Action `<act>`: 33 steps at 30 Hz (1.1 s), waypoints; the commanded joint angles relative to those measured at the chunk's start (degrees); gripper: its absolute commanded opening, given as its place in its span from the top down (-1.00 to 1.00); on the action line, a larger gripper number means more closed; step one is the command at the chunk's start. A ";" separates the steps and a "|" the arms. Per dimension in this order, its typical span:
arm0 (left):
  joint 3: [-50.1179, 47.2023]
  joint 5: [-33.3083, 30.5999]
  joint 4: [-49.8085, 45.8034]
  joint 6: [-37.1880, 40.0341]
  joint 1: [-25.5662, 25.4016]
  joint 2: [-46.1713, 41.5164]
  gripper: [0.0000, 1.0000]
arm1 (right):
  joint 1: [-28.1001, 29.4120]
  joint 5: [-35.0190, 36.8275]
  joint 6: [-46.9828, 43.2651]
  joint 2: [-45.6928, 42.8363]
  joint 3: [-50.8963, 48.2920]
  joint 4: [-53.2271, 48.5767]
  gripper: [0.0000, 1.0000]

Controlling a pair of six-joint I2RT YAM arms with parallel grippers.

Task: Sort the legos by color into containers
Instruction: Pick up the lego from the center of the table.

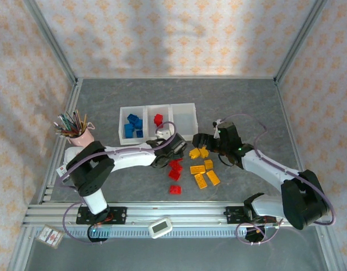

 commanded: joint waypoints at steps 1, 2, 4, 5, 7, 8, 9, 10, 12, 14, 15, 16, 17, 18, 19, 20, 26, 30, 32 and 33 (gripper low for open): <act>2.38 0.93 2.12 0.22 -0.45 2.18 -0.37 | -0.57 -0.38 -0.01 -0.73 -1.31 1.61 -1.00; 2.89 0.93 2.12 0.48 -0.43 2.89 -0.36 | -0.60 -0.34 -0.15 -0.73 -1.41 1.74 -1.00; 3.91 0.71 1.85 1.00 -0.42 4.03 -0.35 | -0.68 -0.42 -0.13 -0.65 -1.56 2.04 -1.00; 4.56 0.69 1.77 1.40 -0.43 4.63 -0.34 | -0.74 -0.54 -0.12 -0.56 -1.61 2.14 -1.00; 5.72 0.58 1.53 1.99 -0.51 5.63 -0.29 | -0.77 -0.54 -0.23 -0.31 -1.58 2.29 -1.00; 6.31 0.75 1.34 2.17 -0.51 6.18 -0.25 | -0.77 -0.55 -0.25 -0.13 -1.50 2.27 -1.00; 6.72 0.97 1.20 2.39 -0.51 6.80 -0.20 | -0.77 -0.59 -0.32 -0.04 -1.41 2.23 -1.00; 7.06 1.06 1.05 2.44 -0.56 7.24 -0.15 | -0.77 -0.68 -0.33 0.03 -1.41 2.25 -1.00; 7.28 0.55 0.64 2.37 -0.69 7.93 -0.03 | -0.76 -0.87 -0.34 0.06 -1.41 2.39 -1.00; 7.37 0.10 -0.02 2.37 -0.69 8.29 0.01 | -0.75 -1.13 -0.36 0.23 -1.30 2.42 -1.00; 7.37 -0.27 -0.39 2.40 -0.71 8.40 0.03 | -0.77 -1.28 -0.34 0.30 -1.23 2.33 -1.00; 7.37 -0.46 -0.59 2.38 -0.69 8.44 0.05 | -0.70 -1.39 -0.39 0.35 -1.14 2.38 -1.00; 7.29 -0.31 -0.52 2.40 -0.77 8.51 0.08 | -0.73 -1.52 -0.38 0.34 -1.14 2.45 -1.00; 7.05 -0.04 -0.15 2.40 -0.78 8.51 0.11 | -0.77 -1.49 -0.30 0.32 -1.16 2.54 -1.00; 6.85 0.16 0.14 2.37 -0.86 8.60 0.13 | -0.77 -1.50 -0.33 0.34 -1.15 2.62 -1.00; 6.89 0.23 0.27 2.40 -0.86 8.79 0.16 | -0.77 -1.62 -0.19 0.37 -1.15 2.76 -1.00; 6.92 -0.21 0.11 2.17 -0.99 8.20 0.38 | -0.77 -2.22 -0.25 0.19 -0.39 2.15 -1.00; 6.74 0.21 0.67 2.23 -1.13 6.40 0.40 | -0.70 -1.91 -1.26 -0.54 0.39 1.05 -0.99; 6.28 0.19 1.14 2.18 -1.21 4.96 0.40 | -0.77 -1.78 -1.86 -0.91 0.66 0.70 -0.99; 5.95 0.11 1.33 2.20 -1.22 4.06 0.40 | -0.77 -1.73 -2.03 -0.91 0.88 0.44 -0.99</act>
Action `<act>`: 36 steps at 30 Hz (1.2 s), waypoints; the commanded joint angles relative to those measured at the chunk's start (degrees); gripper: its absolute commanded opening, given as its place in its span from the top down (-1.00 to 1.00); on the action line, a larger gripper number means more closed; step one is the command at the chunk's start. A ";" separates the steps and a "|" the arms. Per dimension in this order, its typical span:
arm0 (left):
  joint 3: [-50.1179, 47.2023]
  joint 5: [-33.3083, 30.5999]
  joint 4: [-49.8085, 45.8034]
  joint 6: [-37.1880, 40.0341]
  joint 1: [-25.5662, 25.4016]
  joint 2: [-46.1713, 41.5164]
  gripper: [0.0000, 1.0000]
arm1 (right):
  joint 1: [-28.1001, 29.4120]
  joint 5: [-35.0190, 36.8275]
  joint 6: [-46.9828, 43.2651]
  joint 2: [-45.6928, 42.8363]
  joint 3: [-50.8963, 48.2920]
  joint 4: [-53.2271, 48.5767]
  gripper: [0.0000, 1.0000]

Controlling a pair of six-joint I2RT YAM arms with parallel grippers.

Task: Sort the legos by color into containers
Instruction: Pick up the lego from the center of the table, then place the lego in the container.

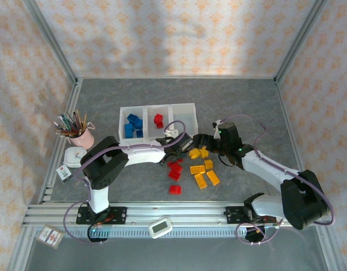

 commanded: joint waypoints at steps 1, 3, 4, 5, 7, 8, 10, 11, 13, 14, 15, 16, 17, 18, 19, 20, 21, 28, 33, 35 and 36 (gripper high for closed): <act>-0.59 -1.02 0.50 0.48 -0.52 -4.22 0.40 | -0.23 0.06 -1.72 -1.04 2.00 -0.99 -0.99; -1.57 -1.19 0.68 0.34 -0.49 -6.48 0.40 | -0.27 -0.72 -2.38 -1.02 2.73 -1.49 -0.99; -2.12 -1.43 0.70 0.33 -0.52 -7.52 0.40 | -0.27 -1.16 -2.52 -1.00 3.05 -1.71 -0.99; -2.75 -1.71 0.64 0.23 -0.50 -8.82 0.40 | -0.23 -1.63 -2.80 -1.10 3.37 -1.89 -0.99; -3.56 -2.68 -0.01 0.27 -0.49 -11.19 0.41 | -0.26 -2.76 -3.25 -1.19 4.02 -2.09 -0.99; -3.69 -3.50 -0.85 0.46 -0.50 -12.40 0.40 | -0.23 -3.18 -3.34 -1.13 4.37 -2.04 -0.99; -3.24 -5.89 -2.90 1.04 -0.45 -14.35 0.41 | -0.01 -3.75 -3.42 -0.94 5.16 -1.95 -0.99; -2.88 -7.18 -3.90 1.50 -0.28 -15.32 0.40 | 0.18 -3.98 -3.43 -0.72 5.65 -1.73 -0.99; -1.84 -9.44 -5.73 2.50 0.55 -16.68 0.41 | 0.81 -4.16 -3.62 -0.04 6.64 -1.42 -0.99; -1.17 -10.41 -6.50 3.19 1.38 -17.12 0.41 | 1.23 -4.09 -3.63 0.48 7.24 -1.24 -0.99; -0.52 -10.92 -6.89 3.89 2.32 -17.36 0.41 | 1.67 -3.91 -3.64 1.00 7.82 -1.02 -0.99; 0.02 -11.07 -6.87 4.67 3.14 -17.47 0.40 | 2.03 -3.73 -3.55 1.53 8.30 -0.89 -0.99; 0.71 -11.51 -6.92 5.35 4.47 -17.36 0.41 | 2.46 -3.59 -3.35 2.09 8.78 -0.52 -0.99; 1.51 -11.66 -7.01 6.04 5.82 -17.04 0.41 | 2.77 -3.34 -3.18 2.68 9.21 -0.09 -0.99; 2.19 -11.69 -6.69 6.85 6.91 -16.79 0.41 | 3.04 -3.19 -3.07 3.14 9.58 0.26 -0.99; 2.93 -12.03 -6.10 7.71 7.93 -16.24 0.41 | 3.28 -2.94 -2.78 3.65 9.93 0.66 -0.99; 3.74 -12.07 -5.90 8.29 8.91 -15.60 0.41 | 3.41 -2.68 -2.50 4.08 10.18 1.13 -0.99; 11.30 -13.72 -4.24 12.85 14.09 -8.73 0.41 | 3.68 -1.72 -1.16 7.38 11.65 3.42 -0.99; 15.91 -13.31 -4.22 14.25 17.05 -2.52 0.41 | 3.68 0.35 -1.11 8.97 11.93 3.66 -0.99; 17.55 -13.28 -4.16 14.93 17.72 -0.39 0.41 | 3.68 0.36 -1.00 9.50 12.10 3.77 -0.99; 18.42 -13.65 -4.33 15.31 17.94 0.90 0.39 | 3.68 0.27 -0.90 9.76 12.29 3.64 -0.99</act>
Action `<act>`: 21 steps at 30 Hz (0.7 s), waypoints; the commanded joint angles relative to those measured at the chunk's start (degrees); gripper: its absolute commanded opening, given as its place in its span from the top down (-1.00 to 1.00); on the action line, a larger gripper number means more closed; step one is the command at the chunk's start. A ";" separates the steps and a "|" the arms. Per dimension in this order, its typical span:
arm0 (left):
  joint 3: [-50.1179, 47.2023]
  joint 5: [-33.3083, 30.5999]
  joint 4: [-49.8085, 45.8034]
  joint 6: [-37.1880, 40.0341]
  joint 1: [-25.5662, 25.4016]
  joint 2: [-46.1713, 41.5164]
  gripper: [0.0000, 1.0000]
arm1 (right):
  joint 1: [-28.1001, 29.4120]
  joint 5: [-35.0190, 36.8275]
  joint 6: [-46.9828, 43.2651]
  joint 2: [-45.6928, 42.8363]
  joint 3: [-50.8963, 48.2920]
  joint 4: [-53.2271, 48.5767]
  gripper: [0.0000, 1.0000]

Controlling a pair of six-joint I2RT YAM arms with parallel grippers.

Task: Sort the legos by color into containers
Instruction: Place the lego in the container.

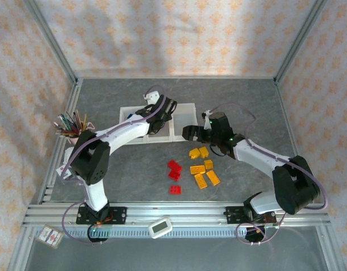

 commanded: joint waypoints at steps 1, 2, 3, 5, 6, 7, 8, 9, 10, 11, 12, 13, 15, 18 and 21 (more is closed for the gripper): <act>3.71 -2.55 -0.97 2.38 1.17 3.32 0.38 | 0.34 1.43 0.74 1.00 2.13 1.63 -0.99; 4.79 -2.08 -1.71 2.35 1.62 3.76 0.35 | 0.34 1.36 0.75 1.11 2.31 1.54 -0.99; 5.50 -1.46 -2.20 2.47 1.95 5.66 0.29 | 0.34 1.29 0.75 1.04 2.36 1.47 -0.99; 6.24 -0.90 -2.43 3.33 2.19 6.14 0.13 | 0.34 1.34 0.73 0.90 2.49 1.24 -0.99; 6.41 -0.91 -2.64 3.59 2.14 5.98 0.09 | 0.34 1.28 0.79 0.78 2.62 1.11 -0.99; 6.50 -0.91 -2.85 3.77 2.16 5.60 0.04 | 0.34 1.32 0.68 0.72 2.66 0.97 -0.99; 6.52 -0.76 -3.04 4.03 2.14 5.06 -0.01 | 0.34 1.34 0.55 0.70 2.83 0.78 -0.99; 6.43 -0.47 -3.14 4.13 2.17 4.53 -0.04 | 0.34 1.29 0.53 0.68 3.02 0.52 -0.99; 6.19 0.07 -3.38 4.23 2.12 4.48 -0.05 | 0.34 1.32 0.43 0.70 3.25 0.33 -0.99; 5.80 0.90 -3.72 4.21 2.11 2.10 -0.06 | 0.34 1.26 0.35 0.64 3.44 0.20 -0.99; 5.14 1.65 -3.77 4.23 2.10 1.07 -0.06 | 0.34 1.13 0.29 0.59 3.60 -0.09 -0.99; 3.85 2.35 -3.49 4.16 1.92 -0.33 -0.07 | 0.36 1.06 0.20 0.51 3.71 -0.33 -0.99; 0.69 3.80 -2.48 4.10 1.38 -3.23 -0.09 | 0.34 0.68 -0.02 0.25 3.63 -0.65 -0.99; -3.63 4.59 -2.85 3.58 0.03 -7.33 -0.11 | 0.34 -0.21 -0.59 0.06 3.10 -1.53 -0.99; -8.51 4.11 -4.07 2.47 -2.49 -11.30 -0.13 | 0.47 -1.21 -1.80 -0.14 3.23 -4.08 -0.99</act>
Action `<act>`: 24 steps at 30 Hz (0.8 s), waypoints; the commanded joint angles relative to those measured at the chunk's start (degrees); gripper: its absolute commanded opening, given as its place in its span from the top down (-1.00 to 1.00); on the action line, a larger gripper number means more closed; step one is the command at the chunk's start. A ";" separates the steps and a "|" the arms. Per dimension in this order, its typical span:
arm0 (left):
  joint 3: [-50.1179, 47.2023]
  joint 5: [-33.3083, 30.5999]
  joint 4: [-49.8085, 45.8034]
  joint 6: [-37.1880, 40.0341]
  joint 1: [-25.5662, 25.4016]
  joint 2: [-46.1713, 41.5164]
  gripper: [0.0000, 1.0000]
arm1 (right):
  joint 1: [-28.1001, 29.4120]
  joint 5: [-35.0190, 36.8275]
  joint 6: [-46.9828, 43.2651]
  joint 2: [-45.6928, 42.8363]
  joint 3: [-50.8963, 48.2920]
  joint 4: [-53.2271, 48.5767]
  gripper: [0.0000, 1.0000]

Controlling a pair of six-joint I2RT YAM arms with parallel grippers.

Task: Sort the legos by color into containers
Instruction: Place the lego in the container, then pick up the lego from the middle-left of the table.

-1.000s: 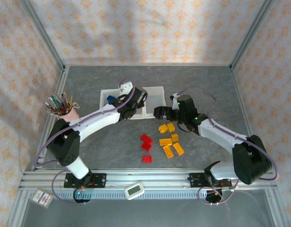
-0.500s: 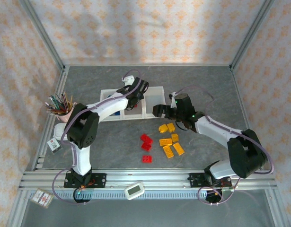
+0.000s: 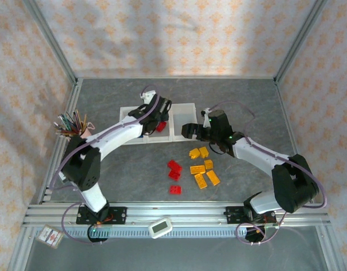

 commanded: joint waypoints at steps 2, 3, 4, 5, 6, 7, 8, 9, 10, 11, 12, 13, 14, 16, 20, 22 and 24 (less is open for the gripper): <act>-7.26 1.01 -2.92 -1.74 -4.36 -5.37 -0.14 | 0.67 -1.03 -2.23 -1.70 0.83 -4.44 -0.99; -8.76 1.27 -3.15 -2.65 -5.52 -6.36 -0.15 | 0.80 -1.09 -2.40 -2.22 0.37 -5.14 -0.99; -10.51 1.50 -3.03 -3.69 -7.01 -7.41 -0.16 | 0.96 -0.85 -2.48 -2.87 -0.25 -5.68 -0.99; -12.07 2.17 -2.70 -4.39 -8.51 -8.28 -0.17 | 1.10 -0.67 -2.40 -3.41 -1.02 -6.28 -0.99; -13.24 2.90 -2.48 -5.02 -9.75 -8.73 -0.18 | 1.19 -0.69 -2.42 -3.72 -1.57 -6.91 -0.99; -14.17 3.50 -2.93 -6.16 -11.12 -9.01 -0.20 | 1.20 -0.93 -2.45 -4.02 -1.98 -7.73 -0.99; -14.88 4.00 -3.45 -6.94 -12.52 -9.06 -0.21 | 1.33 -1.15 -2.68 -4.30 -2.54 -8.70 -0.99; -15.32 4.33 -4.24 -7.38 -13.69 -8.98 -0.23 | 1.37 -1.49 -2.69 -4.75 -3.02 -9.33 -0.99; -15.59 4.14 -5.35 -8.52 -14.97 -8.73 -0.24 | 1.46 -1.94 -2.53 -5.35 -3.86 -9.77 -0.99; -16.03 3.83 -6.20 -9.84 -16.27 -8.49 -0.26 | 1.46 -2.21 -2.40 -6.10 -4.98 -10.01 -0.99; -16.55 3.93 -6.17 -10.68 -17.46 -8.40 -0.27 | 1.46 -2.24 -2.35 -6.89 -5.96 -10.13 -0.99; -17.45 4.52 -5.94 -11.65 -18.57 -8.27 -0.30 | 1.46 -1.93 -2.25 -7.82 -7.26 -10.23 -0.99; -18.30 5.09 -5.71 -12.83 -19.42 -8.18 -0.32 | 1.46 -1.46 -2.25 -8.50 -8.35 -10.53 -0.99; -19.77 6.00 -5.26 -15.44 -20.83 -7.94 -0.35 | 1.46 -1.03 -2.34 -9.45 -10.12 -10.85 -0.99; -23.02 6.78 -1.99 -21.24 -23.59 -7.68 -0.41 | 1.46 -0.85 -1.74 -10.75 -13.32 -10.45 -0.99; -24.05 7.75 0.34 -23.16 -24.06 -6.92 -0.43 | 1.46 -0.42 -1.40 -11.20 -14.33 -9.98 -0.99; -24.32 7.53 1.63 -24.70 -24.35 -6.03 -0.46 | 1.42 -0.12 -0.97 -11.54 -15.04 -9.39 -0.99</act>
